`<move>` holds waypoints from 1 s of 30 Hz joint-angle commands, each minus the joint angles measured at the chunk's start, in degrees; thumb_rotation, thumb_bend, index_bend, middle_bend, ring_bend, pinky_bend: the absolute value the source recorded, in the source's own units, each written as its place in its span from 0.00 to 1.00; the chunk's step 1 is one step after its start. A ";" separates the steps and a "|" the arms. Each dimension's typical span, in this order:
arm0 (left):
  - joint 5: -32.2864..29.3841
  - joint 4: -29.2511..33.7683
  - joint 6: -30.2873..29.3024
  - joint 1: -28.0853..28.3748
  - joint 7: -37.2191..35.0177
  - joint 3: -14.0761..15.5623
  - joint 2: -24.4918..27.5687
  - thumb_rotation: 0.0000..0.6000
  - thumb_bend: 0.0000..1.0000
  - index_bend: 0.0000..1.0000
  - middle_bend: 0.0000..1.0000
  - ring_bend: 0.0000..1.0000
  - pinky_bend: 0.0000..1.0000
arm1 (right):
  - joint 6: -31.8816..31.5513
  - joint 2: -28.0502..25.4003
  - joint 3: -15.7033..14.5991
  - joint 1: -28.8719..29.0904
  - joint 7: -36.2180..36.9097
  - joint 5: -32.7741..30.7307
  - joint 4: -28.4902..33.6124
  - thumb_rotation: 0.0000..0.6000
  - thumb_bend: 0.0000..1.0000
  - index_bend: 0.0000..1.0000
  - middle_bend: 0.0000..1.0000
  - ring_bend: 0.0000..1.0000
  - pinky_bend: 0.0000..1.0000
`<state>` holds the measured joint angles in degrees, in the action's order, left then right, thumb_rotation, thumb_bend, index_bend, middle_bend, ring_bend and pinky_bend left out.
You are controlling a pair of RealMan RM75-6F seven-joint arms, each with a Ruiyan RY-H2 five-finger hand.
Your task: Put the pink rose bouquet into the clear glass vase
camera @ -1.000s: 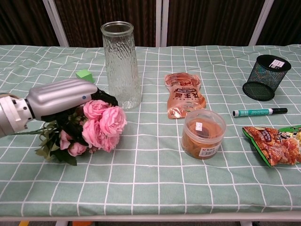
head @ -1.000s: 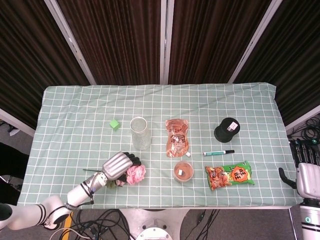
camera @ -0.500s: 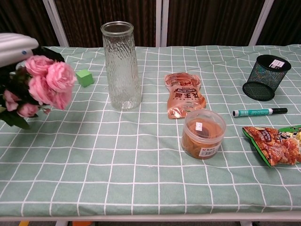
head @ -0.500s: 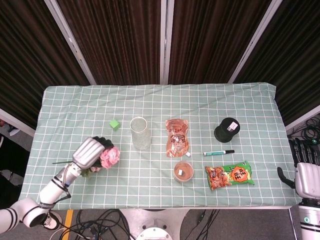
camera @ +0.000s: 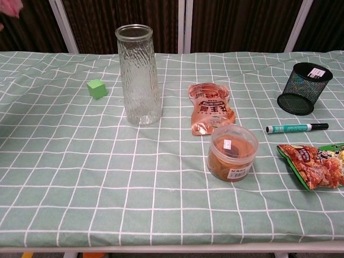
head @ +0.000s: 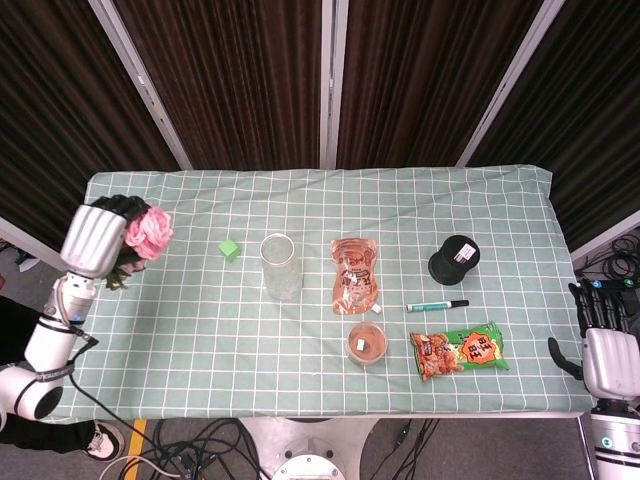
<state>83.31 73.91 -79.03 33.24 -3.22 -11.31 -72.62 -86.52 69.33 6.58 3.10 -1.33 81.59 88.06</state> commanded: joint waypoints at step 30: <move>-15.00 9.87 -10.08 9.94 -28.48 -27.15 -16.75 1.00 0.18 0.45 0.44 0.42 0.52 | 2.59 1.20 -0.24 0.51 0.80 -1.47 -1.91 1.00 0.25 0.00 0.00 0.00 0.00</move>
<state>69.43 82.66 -89.89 42.50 -30.75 -37.35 -88.88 -83.93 70.52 6.34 3.61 -0.53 80.12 86.16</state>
